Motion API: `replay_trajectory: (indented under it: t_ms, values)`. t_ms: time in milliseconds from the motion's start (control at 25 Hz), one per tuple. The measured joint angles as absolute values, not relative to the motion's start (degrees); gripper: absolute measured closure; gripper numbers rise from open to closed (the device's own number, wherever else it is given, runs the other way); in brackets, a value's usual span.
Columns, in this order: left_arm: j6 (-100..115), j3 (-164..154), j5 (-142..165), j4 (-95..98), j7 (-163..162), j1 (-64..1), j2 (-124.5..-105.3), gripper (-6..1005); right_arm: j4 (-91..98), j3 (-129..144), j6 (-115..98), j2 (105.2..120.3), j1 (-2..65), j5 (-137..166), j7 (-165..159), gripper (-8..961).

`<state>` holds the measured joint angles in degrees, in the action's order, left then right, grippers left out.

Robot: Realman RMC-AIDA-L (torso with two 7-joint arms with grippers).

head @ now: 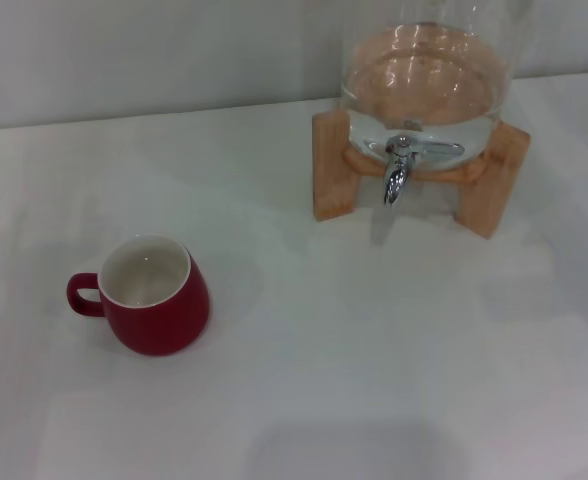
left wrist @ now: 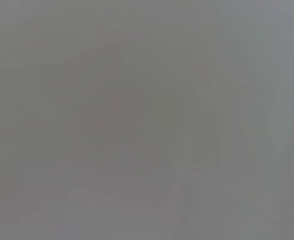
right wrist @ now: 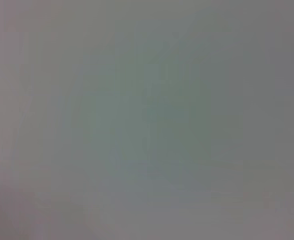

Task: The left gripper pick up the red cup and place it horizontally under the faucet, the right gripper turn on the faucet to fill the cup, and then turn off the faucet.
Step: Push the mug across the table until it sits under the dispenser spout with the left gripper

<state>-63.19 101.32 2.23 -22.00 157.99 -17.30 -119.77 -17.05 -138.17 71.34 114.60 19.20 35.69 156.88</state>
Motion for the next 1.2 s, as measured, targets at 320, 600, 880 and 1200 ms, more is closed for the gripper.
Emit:
replay_trajectory:
  t_ms: [320,600,880,1200]
  values:
    - [-63.2,100.51,2.38,-21.97,158.12,-17.32,-119.84,170,-17.05,-138.16,70.47,114.61,19.25,35.68,156.61,279]
    - [-62.69,100.06,3.48,-20.17,158.31,-17.66,-119.68,170,-17.04,-138.16,70.46,114.61,19.25,35.68,156.57,279]
    - [-63.13,94.58,6.61,-19.03,158.19,-17.11,-119.55,169,-17.23,-138.16,69.92,114.37,19.3,35.68,156.51,279]
    - [-64.77,89.97,6.94,-19.29,157.86,-13.0,-119.83,169,-17.5,-138.13,66.98,114.15,20.42,35.69,156.79,279]
